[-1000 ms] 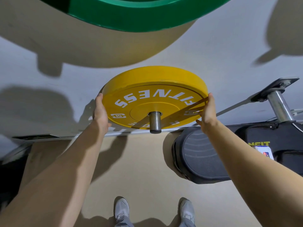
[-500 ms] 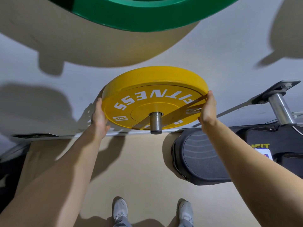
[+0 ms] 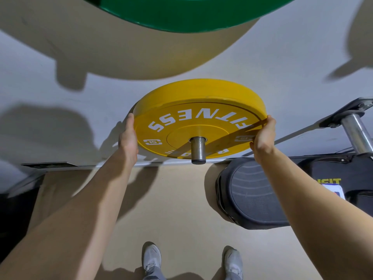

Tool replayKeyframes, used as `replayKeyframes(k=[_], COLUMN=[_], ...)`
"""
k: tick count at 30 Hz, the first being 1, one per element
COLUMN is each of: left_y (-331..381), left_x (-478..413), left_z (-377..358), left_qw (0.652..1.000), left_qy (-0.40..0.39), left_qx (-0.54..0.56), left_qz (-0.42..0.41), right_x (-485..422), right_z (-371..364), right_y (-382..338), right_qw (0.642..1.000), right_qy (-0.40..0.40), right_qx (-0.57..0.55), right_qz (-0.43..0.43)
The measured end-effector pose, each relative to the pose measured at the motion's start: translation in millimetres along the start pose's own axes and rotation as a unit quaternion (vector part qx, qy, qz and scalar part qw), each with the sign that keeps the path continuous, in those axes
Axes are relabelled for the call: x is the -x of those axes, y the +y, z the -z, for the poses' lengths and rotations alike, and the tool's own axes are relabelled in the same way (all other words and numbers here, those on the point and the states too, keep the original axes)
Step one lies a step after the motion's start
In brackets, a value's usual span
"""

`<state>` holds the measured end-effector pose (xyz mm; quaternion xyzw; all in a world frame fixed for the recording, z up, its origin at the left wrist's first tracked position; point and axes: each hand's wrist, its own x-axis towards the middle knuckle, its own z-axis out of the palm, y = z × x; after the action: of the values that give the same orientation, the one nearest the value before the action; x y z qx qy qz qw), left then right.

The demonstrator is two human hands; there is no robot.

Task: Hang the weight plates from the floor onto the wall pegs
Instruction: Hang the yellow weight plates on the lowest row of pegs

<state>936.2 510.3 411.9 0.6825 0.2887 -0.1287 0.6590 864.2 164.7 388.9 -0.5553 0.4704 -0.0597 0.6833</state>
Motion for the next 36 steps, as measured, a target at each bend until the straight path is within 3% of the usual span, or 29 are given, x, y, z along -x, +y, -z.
replayKeyframes(k=[7,9,12,16,21,28,36], left_y=[5.7,10.4,30.6,62.4,102.9,151.2,204.7], left_x=[-12.1,-10.0,11.8,59.1,132.7,250.4,382.2], left_z=[7.1,9.8,8.2,-0.4,-13.3,-29.7,-22.7], left_qw=[0.999,0.997,0.982,0.943,0.912,0.862,0.808], left_qy=[-0.022,0.001,0.044,0.061,0.027,0.036,0.049], left_qx=[-0.030,-0.078,-0.180,-0.305,-0.379,-0.450,-0.501], left_qz=[0.012,0.022,-0.034,-0.114,-0.158,-0.232,-0.307], right_x=[7.7,11.0,23.4,62.6,105.4,186.7,293.4], right_z=[-0.2,2.6,7.7,16.6,26.1,65.0,132.0], right_y=[-0.2,-2.6,-17.2,-65.9,-141.2,-218.1,-277.5], right_qw=[1.000,0.999,0.988,0.944,0.854,0.762,0.716], right_qy=[0.011,-0.007,0.039,0.026,-0.048,-0.089,-0.089], right_qx=[0.014,0.040,0.146,0.300,0.455,0.548,0.561], right_qz=[-0.006,-0.005,0.016,0.137,0.248,0.334,0.406])
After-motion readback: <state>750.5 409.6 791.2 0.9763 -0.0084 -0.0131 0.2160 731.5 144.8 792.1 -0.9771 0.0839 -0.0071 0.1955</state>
